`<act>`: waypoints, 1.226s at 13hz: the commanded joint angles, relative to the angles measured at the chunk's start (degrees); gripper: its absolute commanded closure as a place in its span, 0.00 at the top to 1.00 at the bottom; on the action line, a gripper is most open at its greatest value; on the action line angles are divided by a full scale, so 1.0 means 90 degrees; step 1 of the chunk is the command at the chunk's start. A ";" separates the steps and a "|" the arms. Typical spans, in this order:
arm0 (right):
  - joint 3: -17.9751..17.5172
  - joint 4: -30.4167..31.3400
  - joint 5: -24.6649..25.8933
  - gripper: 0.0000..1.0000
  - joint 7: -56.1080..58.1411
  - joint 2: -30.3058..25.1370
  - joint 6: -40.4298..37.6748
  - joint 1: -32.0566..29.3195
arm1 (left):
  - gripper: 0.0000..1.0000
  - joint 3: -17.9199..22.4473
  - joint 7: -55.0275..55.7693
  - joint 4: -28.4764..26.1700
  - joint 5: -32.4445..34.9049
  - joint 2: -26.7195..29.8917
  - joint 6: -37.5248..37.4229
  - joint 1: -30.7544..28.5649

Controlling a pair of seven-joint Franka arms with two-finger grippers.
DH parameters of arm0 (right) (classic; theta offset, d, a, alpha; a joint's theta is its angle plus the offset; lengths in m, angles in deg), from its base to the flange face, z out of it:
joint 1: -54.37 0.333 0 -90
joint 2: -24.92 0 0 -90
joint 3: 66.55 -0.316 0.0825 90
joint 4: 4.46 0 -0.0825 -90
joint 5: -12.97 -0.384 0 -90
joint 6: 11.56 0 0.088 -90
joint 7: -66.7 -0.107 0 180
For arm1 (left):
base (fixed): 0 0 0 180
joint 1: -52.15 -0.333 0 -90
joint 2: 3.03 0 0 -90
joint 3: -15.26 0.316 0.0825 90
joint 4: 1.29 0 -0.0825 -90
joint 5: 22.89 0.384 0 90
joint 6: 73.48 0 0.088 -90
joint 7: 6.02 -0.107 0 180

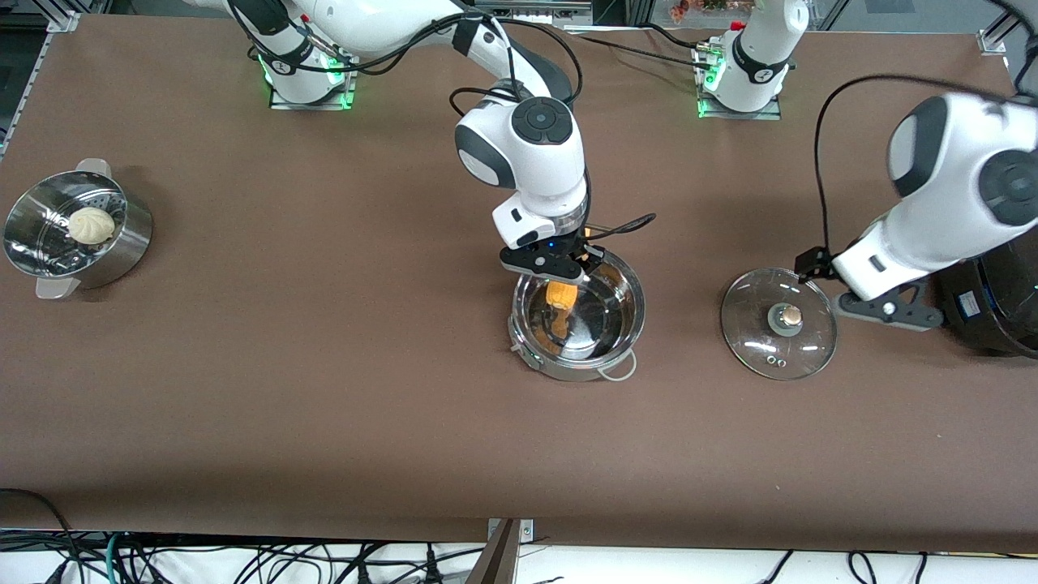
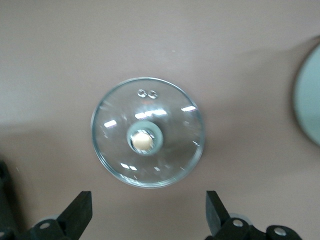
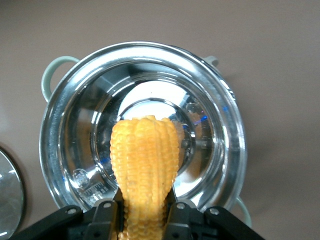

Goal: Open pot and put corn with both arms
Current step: 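Lower the corn into the pot and open the right gripper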

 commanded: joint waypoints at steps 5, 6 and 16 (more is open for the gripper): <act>0.0220 -0.0327 0.0326 0.06 0.0360 0.0403 0.0529 0.0048 | 1.00 0.0128 -0.0067 0.1829 -0.0241 0.0227 -0.1886 -0.0023; 0.0230 -0.0366 0.0327 0.06 0.0400 0.0461 0.0548 0.0048 | 1.00 0.0225 0.0001 0.1722 -0.0222 0.0490 -0.1877 0.0113; 0.0415 -0.0728 0.0356 0.05 0.0596 0.0920 0.0997 0.0155 | 1.00 0.1574 0.0304 0.0734 -0.0280 0.1157 -0.1144 0.1081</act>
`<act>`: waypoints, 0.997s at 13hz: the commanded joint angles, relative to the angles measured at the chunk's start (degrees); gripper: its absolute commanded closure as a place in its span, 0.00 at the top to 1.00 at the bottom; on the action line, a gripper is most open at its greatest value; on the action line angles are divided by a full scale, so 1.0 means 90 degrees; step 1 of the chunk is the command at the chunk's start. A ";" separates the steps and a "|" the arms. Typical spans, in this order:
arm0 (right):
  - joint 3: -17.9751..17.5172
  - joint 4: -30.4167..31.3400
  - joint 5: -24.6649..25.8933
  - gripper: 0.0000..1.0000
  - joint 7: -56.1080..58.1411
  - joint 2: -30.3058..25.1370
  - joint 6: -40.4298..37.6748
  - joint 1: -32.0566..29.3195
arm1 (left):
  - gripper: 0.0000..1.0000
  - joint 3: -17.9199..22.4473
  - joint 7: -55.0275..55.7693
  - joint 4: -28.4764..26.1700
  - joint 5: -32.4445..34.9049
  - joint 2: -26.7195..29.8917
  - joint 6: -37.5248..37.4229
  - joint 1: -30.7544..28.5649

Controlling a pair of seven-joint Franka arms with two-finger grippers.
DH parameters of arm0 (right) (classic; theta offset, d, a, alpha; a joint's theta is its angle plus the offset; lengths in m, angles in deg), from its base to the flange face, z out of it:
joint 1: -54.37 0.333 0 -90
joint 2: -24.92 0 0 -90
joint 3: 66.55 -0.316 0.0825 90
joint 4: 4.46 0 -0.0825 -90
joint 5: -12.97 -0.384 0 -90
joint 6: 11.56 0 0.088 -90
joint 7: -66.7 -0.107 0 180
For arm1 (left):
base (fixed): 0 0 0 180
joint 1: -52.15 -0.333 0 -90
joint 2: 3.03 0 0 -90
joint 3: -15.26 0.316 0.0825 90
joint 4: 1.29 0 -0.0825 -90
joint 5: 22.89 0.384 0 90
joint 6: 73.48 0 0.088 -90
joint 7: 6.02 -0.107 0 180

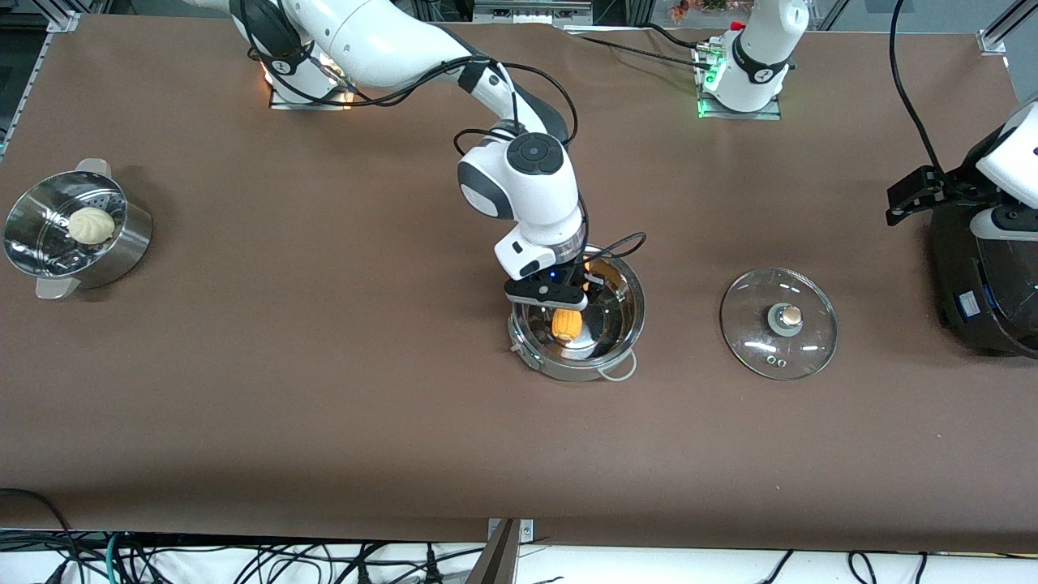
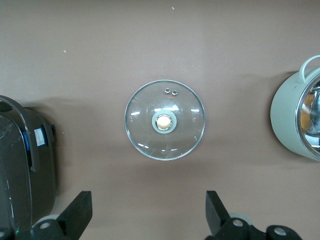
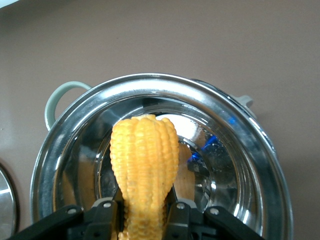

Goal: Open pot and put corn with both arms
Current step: 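Lower the corn into the pot and open the right gripper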

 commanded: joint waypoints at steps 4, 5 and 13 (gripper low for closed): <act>0.0110 -0.0392 0.0109 0.06 0.0056 0.0302 0.0100 0.0148 | 1.00 0.0080 0.0027 -0.0080 -0.0148 0.0099 0.0105 0.0035; 0.0119 -0.0392 0.0109 0.08 0.0056 0.0312 0.0100 0.0148 | 1.00 0.0080 0.0017 -0.0080 -0.0148 0.0099 0.0095 0.0025; 0.0168 -0.0392 0.0109 0.46 0.0046 0.0351 0.0207 0.0148 | 1.00 0.0061 0.0047 -0.0070 -0.0099 0.0090 -0.0022 0.0045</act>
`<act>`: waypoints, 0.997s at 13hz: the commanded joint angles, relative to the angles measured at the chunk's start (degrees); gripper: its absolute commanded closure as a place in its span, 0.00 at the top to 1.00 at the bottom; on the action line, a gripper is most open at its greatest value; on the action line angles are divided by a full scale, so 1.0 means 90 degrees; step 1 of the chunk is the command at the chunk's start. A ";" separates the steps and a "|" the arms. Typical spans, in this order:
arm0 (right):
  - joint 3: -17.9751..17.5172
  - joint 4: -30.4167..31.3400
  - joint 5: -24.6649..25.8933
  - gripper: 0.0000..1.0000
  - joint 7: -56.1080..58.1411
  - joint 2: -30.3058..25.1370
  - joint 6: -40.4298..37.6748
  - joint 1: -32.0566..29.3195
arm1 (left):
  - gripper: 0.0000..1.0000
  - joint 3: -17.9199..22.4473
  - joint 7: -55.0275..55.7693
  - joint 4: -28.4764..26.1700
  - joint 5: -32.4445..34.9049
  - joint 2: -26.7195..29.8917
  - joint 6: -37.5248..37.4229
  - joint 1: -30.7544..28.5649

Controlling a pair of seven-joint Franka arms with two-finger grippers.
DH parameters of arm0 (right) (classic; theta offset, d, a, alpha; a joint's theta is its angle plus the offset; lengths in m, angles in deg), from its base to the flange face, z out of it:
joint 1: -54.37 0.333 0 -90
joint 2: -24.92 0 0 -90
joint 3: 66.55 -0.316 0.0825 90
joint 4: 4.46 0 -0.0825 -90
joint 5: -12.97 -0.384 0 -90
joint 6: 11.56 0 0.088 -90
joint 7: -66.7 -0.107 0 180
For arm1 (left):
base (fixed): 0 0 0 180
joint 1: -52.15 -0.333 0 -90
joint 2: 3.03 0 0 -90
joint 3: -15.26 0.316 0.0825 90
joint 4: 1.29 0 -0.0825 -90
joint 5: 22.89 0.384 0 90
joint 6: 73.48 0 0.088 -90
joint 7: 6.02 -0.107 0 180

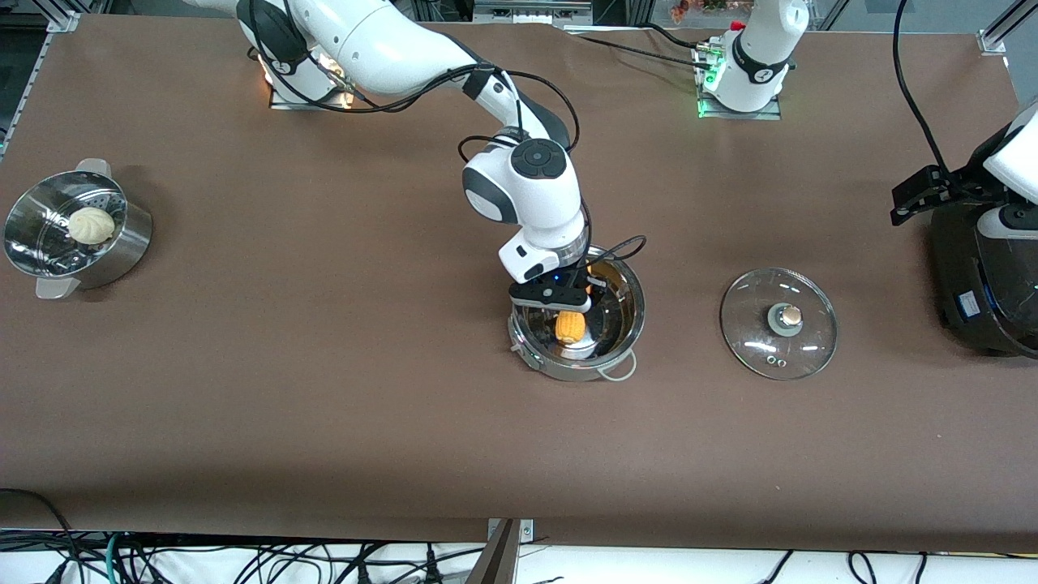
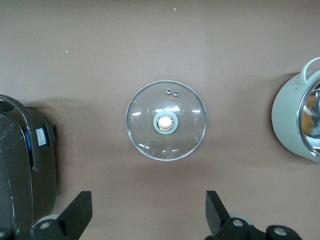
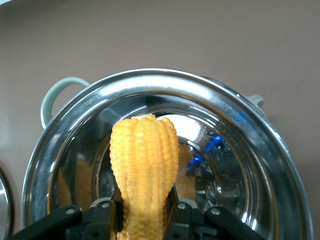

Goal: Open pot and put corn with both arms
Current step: 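Lower the corn into the pot and open the right gripper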

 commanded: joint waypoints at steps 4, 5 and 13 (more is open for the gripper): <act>0.0058 -0.0325 0.0107 0.57 0.0030 0.0202 0.0031 0.0066 | 1.00 0.0022 0.0046 -0.0060 -0.0089 0.0085 -0.0035 0.0042; 0.0058 -0.0325 0.0107 0.62 0.0030 0.0202 0.0031 0.0076 | 1.00 0.0022 0.0046 -0.0060 -0.0089 0.0085 -0.0035 0.0042; 0.0077 -0.0315 0.0107 0.80 0.0039 0.0124 -0.0425 0.0095 | 1.00 0.0022 0.0046 -0.0060 -0.0089 0.0085 -0.0035 0.0042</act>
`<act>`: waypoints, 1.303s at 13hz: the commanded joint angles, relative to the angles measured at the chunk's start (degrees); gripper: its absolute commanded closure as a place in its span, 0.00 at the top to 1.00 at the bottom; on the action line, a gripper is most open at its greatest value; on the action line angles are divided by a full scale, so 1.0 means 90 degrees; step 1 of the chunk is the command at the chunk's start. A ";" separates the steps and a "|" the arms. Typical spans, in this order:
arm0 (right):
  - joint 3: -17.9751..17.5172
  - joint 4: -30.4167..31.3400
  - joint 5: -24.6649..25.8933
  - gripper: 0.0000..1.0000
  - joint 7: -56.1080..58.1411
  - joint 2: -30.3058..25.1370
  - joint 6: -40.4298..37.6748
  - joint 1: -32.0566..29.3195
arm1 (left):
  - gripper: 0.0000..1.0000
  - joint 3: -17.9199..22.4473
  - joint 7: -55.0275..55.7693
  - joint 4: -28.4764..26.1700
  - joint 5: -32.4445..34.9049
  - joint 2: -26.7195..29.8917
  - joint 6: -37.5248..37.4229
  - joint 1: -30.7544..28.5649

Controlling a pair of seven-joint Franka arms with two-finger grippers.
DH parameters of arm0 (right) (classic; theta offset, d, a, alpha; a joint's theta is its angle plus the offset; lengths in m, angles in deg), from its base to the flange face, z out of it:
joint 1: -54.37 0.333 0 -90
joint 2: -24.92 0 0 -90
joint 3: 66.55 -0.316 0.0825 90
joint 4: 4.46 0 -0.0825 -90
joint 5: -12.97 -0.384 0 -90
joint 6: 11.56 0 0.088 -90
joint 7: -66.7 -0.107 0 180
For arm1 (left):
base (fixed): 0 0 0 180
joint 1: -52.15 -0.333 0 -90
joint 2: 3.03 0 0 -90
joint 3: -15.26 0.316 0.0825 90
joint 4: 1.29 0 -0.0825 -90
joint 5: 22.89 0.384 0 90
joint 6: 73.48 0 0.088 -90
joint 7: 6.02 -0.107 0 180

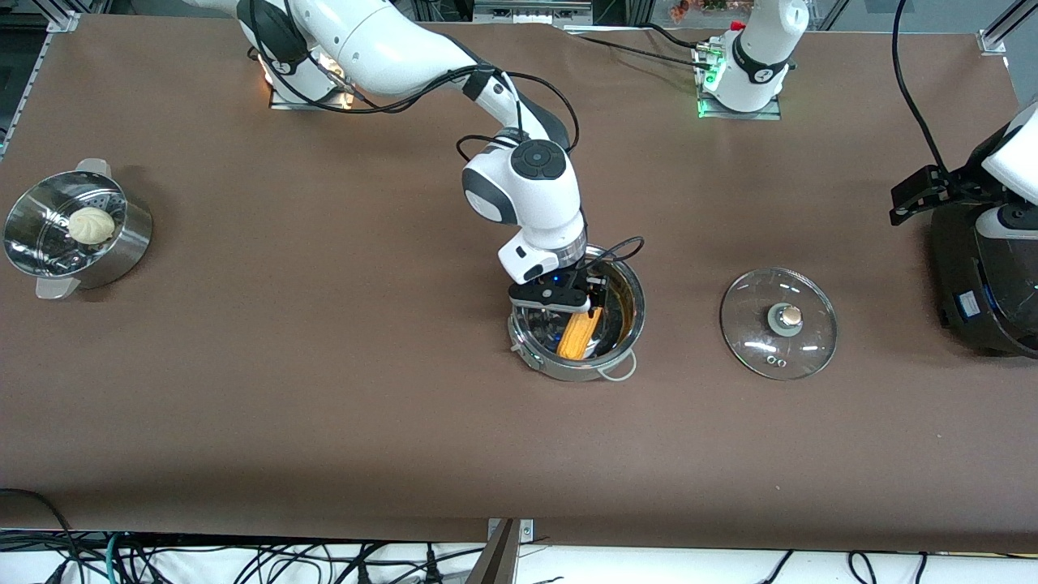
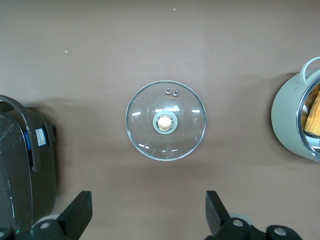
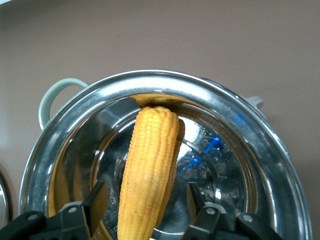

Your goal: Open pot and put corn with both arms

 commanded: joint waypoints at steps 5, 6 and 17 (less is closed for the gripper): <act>0.0069 -0.0311 0.0104 0.98 0.1047 -0.0604 -0.1981 0.0001 | 1.00 0.0022 0.0056 -0.0060 -0.0089 0.0085 -0.0044 0.0031; 0.0069 -0.0302 0.0085 0.99 0.1545 -0.0838 -0.2246 -0.0077 | 1.00 0.0022 0.0046 -0.0060 -0.0089 0.0085 -0.0044 0.0031; 0.0039 -0.0262 -0.0217 0.99 0.3512 -0.1523 -0.3077 -0.1453 | 1.00 0.0022 0.0046 -0.0060 -0.0089 0.0094 -0.0054 0.0031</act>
